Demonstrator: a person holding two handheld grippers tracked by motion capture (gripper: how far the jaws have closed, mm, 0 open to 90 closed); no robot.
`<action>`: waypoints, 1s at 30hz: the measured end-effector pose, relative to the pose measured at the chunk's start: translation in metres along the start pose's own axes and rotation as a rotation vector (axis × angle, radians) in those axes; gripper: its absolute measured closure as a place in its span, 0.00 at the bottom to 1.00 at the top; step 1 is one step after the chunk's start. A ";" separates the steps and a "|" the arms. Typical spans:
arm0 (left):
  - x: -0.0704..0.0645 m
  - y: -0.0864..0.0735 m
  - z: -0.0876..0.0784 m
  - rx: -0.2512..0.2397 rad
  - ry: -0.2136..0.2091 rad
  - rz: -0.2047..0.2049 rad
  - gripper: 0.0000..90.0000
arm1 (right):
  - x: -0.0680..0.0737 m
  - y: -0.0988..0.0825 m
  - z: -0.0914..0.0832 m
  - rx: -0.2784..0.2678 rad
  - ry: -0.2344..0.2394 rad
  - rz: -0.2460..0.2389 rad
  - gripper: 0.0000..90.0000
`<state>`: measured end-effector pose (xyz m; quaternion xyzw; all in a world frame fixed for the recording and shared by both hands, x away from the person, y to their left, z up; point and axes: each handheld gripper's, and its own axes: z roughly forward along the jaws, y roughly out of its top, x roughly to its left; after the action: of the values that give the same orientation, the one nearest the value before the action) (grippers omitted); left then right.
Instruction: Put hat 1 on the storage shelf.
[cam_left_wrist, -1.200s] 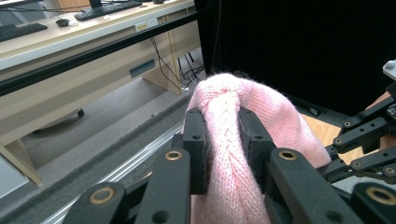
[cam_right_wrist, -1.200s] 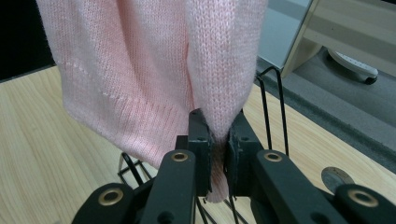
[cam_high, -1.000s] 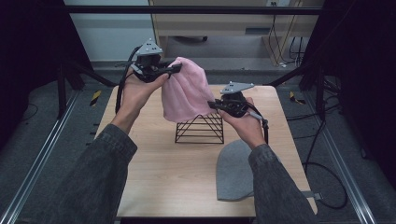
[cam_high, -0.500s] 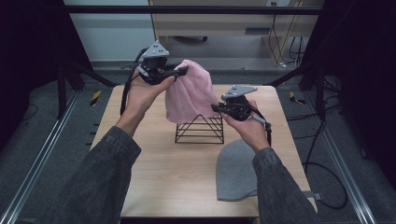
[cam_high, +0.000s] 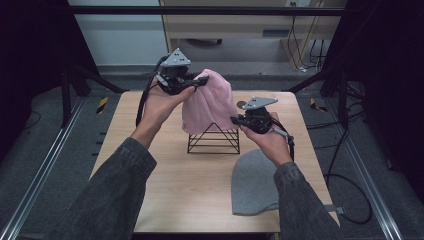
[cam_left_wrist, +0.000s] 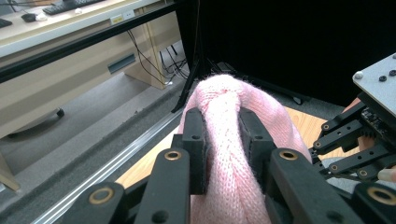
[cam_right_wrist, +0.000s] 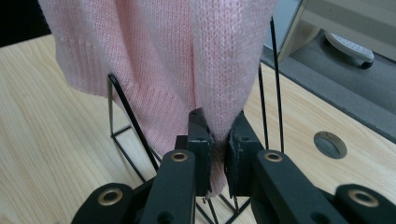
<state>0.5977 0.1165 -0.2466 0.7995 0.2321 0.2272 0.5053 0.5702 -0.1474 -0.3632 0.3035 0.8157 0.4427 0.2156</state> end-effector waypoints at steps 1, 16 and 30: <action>0.000 -0.001 0.001 0.001 -0.002 -0.003 0.83 | 0.000 -0.001 0.000 0.005 -0.002 -0.004 0.91; -0.003 -0.018 0.014 0.025 -0.024 -0.011 0.83 | -0.002 -0.020 0.008 0.040 -0.013 0.010 0.91; -0.011 -0.032 0.022 0.040 -0.046 -0.011 0.82 | 0.001 -0.037 0.017 0.073 -0.017 0.021 0.91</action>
<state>0.5980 0.1068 -0.2858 0.8129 0.2295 0.2015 0.4959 0.5691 -0.1520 -0.4037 0.3237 0.8262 0.4122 0.2066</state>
